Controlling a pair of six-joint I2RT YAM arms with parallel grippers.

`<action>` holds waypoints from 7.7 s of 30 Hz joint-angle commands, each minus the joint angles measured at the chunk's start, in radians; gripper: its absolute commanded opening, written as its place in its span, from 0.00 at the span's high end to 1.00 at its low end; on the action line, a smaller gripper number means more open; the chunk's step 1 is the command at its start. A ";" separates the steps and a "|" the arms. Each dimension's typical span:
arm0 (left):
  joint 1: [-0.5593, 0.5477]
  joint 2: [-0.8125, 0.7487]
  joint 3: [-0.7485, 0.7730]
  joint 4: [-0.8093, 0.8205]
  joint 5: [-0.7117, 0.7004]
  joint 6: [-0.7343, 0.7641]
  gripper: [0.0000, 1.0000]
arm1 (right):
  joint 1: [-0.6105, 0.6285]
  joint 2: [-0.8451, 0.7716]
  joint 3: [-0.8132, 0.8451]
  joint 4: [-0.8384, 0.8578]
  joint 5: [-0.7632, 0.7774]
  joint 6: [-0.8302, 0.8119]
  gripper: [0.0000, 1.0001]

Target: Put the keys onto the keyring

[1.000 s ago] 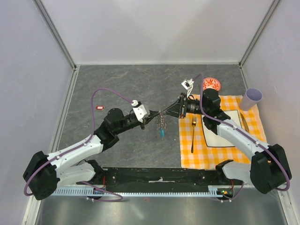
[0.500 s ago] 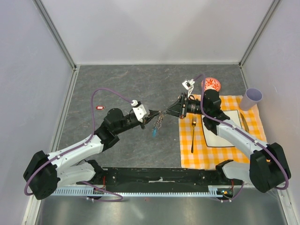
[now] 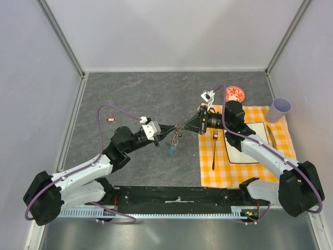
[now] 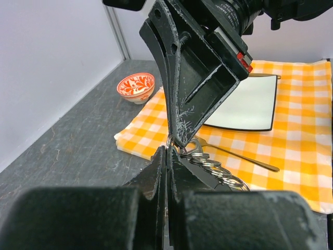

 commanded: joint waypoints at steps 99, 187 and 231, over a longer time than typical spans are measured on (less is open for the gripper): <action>0.026 -0.242 0.076 -0.437 0.082 0.003 0.66 | 0.254 -0.118 0.230 -0.572 0.196 -0.856 1.00; 0.029 -0.107 -0.006 0.095 0.111 -0.076 0.98 | 0.201 -0.228 0.003 -0.152 0.283 -0.405 0.54; 0.029 -0.146 0.188 -0.451 0.191 -0.006 0.64 | 0.219 -0.211 0.164 -0.367 0.170 -0.715 1.00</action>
